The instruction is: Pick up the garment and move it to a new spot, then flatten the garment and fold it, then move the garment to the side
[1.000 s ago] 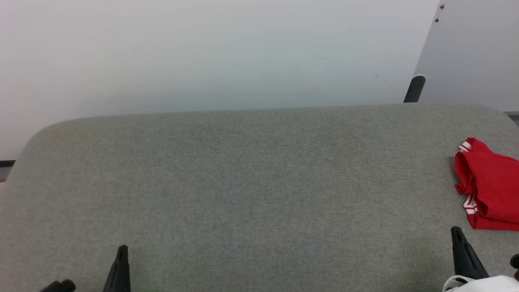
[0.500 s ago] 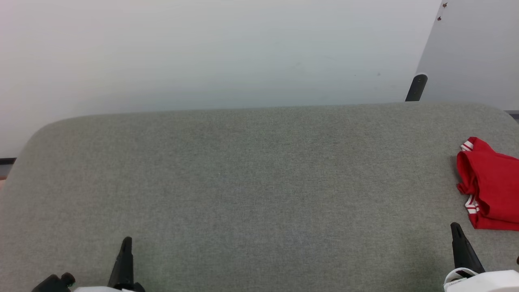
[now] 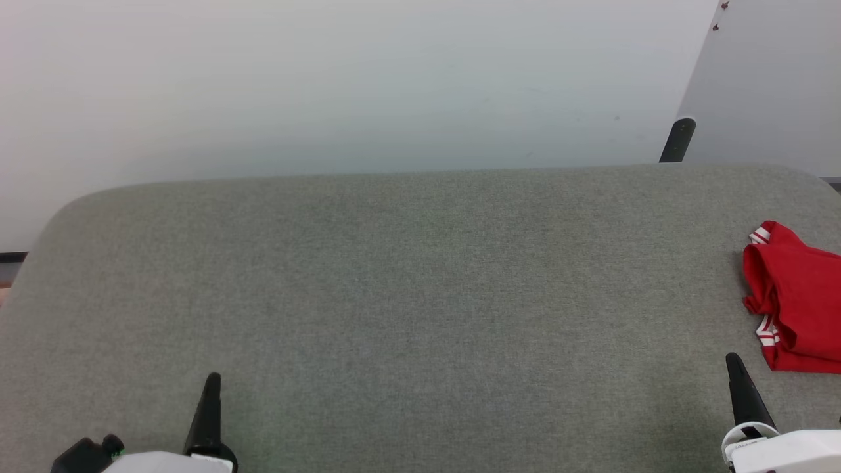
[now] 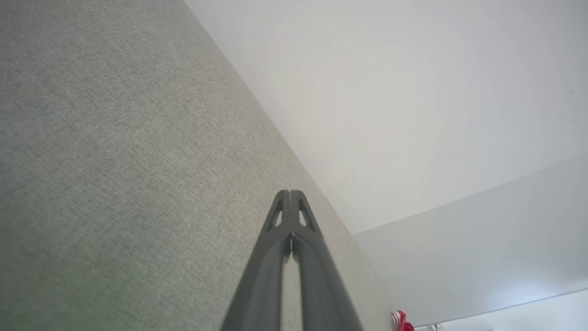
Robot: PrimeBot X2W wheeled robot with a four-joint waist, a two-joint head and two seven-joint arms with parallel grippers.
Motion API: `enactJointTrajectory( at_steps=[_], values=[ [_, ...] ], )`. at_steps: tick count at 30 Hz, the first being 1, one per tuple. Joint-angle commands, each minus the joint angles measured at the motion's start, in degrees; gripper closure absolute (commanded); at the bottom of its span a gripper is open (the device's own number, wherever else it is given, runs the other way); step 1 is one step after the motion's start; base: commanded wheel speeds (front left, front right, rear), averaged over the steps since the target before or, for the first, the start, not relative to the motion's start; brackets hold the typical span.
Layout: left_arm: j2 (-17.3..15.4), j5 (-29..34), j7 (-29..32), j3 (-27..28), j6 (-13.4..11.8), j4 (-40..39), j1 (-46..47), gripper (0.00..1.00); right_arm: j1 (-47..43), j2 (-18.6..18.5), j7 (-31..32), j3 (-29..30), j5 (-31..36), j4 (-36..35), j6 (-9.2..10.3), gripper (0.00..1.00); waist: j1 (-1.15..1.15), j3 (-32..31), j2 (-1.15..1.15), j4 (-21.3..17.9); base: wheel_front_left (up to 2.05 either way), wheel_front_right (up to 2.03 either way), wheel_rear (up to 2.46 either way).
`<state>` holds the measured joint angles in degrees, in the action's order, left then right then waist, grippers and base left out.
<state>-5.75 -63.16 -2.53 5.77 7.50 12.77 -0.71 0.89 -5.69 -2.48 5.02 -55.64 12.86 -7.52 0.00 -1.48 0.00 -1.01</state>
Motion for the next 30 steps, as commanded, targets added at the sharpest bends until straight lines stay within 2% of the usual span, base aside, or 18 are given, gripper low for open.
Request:
enactJointTrajectory(
  at_steps=[1,30],
  values=[
    [-0.08,-1.56,0.32,0.24,0.0,-0.39,1.38,1.0,1.72,-0.02,0.38,0.27,-1.89,-0.37,0.02,1.0,0.0,0.04,0.0,0.03,0.0,0.0,0.0],
    [1.32,-14.74,4.52,0.56,0.0,0.37,4.23,1.0,3.6,1.38,4.53,0.96,-18.46,0.34,0.03,1.0,0.0,0.68,0.0,0.42,0.0,0.0,0.0]
  ],
)
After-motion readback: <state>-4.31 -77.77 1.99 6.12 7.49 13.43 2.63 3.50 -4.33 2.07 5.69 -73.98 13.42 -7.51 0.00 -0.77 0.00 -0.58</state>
